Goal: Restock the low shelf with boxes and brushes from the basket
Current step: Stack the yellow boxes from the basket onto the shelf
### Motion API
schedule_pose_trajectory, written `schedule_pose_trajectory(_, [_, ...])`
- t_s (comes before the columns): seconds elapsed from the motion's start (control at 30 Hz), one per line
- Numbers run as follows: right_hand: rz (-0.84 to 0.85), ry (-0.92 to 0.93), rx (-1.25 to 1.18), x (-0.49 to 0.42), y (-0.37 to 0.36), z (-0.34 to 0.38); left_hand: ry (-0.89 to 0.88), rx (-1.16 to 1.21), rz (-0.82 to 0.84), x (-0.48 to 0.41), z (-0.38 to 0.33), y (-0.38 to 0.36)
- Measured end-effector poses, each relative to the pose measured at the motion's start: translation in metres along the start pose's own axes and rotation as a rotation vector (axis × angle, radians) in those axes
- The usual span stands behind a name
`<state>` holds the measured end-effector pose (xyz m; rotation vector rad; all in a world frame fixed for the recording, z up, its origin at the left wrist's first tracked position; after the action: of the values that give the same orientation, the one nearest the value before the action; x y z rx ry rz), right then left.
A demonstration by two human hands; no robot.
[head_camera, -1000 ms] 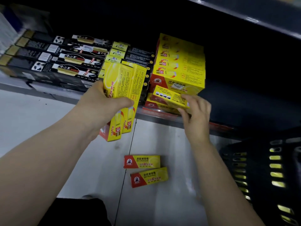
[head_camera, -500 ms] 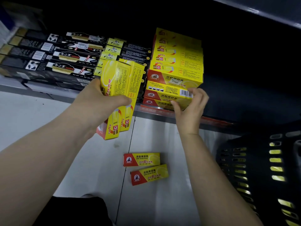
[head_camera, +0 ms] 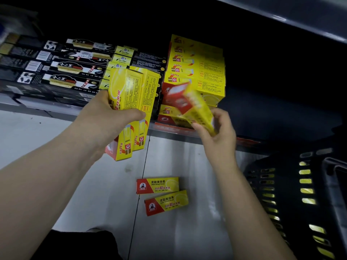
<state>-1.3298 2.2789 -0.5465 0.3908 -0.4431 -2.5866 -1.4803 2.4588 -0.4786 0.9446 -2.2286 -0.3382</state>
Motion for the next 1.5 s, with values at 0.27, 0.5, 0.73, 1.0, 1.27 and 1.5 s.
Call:
schedule_pose_trajectory(0.27, [0.237,-0.643,-1.242,0.032,-0.026,0.044,-0.013,0.102,0.160,0.016,-0.012,-0.016])
schedule_pose_trajectory(0.5, [0.035,-0.747,-1.176,0.029,-0.033,0.045,-0.036,0.109,0.122,0.021,-0.018,-0.018])
schedule_pose_trajectory(0.73, [-0.169,-0.760,-1.128,0.023,-0.021,0.028,-0.036,0.137,0.001,0.014,-0.015,-0.002])
schedule_pose_trajectory(1.0, [0.072,-0.560,-0.499,0.012,-0.002,0.045,-0.055,0.200,-0.033,0.016,-0.010,0.007])
schedule_pose_trajectory(1.27, [0.279,0.131,0.654,-0.034,-0.006,0.033,-0.073,0.215,-0.036,0.016,-0.011,0.008])
schedule_pose_trajectory(1.5, [0.126,0.209,0.719,-0.025,-0.028,0.007,-0.066,0.216,-0.035,0.012,-0.009,0.005])
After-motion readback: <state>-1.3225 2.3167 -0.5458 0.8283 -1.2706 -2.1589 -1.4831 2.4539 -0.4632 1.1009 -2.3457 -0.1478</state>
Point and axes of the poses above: each hand's wrist, its own x-axis away from the middle knuckle, its own y-axis out of the back of the hand, z = x × y, the point moved 1 cm from there along -x, towards the middle knuckle, and after that the axes turned 11 degrees about -x, right-handed, at the moved point
